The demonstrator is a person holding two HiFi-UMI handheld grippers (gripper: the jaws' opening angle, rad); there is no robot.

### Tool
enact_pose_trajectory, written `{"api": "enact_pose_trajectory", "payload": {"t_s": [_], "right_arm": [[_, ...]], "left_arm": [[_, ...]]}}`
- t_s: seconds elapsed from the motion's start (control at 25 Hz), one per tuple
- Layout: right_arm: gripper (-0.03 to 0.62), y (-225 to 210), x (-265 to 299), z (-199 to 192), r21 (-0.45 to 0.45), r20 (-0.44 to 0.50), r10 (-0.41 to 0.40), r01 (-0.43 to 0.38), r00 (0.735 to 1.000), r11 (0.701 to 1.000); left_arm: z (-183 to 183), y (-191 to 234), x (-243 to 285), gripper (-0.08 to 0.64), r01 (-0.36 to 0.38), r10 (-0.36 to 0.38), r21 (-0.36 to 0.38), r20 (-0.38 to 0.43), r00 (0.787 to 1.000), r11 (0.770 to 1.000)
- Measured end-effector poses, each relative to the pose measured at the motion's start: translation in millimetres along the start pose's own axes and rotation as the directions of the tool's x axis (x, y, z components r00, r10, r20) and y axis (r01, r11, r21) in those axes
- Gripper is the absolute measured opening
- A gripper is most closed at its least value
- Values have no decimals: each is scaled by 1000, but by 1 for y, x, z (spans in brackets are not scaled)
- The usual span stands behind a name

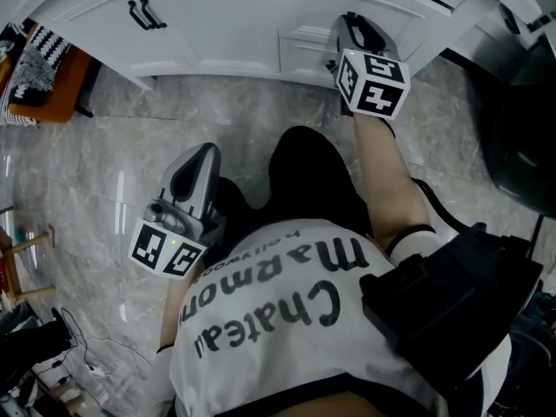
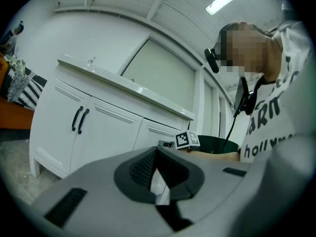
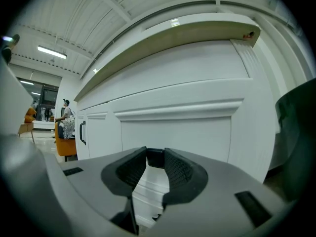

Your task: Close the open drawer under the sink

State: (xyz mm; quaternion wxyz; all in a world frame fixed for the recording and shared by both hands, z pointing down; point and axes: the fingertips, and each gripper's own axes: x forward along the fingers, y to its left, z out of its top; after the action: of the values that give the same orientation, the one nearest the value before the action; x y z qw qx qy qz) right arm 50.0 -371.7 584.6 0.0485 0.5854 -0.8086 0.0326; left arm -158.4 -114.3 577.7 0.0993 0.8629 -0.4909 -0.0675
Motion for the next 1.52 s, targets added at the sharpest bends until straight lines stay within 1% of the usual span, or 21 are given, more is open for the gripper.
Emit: {"api": "enact_pose_trajectory", "payload": {"t_s": [0.16,0.32,0.52,0.64,1.16,1.32,1.52], "right_arm": [[124,-1,1,1,-3,8,-5,5,1000,1000],[127,-3,1,2,-21,17,-20,20,1000,1000],[135,-10,13,4,37,-7,-3,3,1000,999],[127,-12,17,4,42,-15,-1,2,1000,999],[129,-12,18,3,9,-9,-32,32,999,999],[129,-12,17,4,16,33,-19,18,999,1000],[130,-10,14,3,6,65,12,-13,998,1000]], "left_arm": [[1,0,0,8,-13,13,7,7,1000,1000],[-3,4,-2,8,-27,27,-13,5,1000,1000],[-1,2,3,8,-26,27,-14,13,1000,1000],[-3,0,6,8,-24,24,-15,11,1000,1000],[-2,4,4,8,-45,45,0,16,999,999],[-7,4,6,8,-29,29,-3,6,1000,1000],[-26,18,4,8,-21,20,-43,-27,999,999]]}}
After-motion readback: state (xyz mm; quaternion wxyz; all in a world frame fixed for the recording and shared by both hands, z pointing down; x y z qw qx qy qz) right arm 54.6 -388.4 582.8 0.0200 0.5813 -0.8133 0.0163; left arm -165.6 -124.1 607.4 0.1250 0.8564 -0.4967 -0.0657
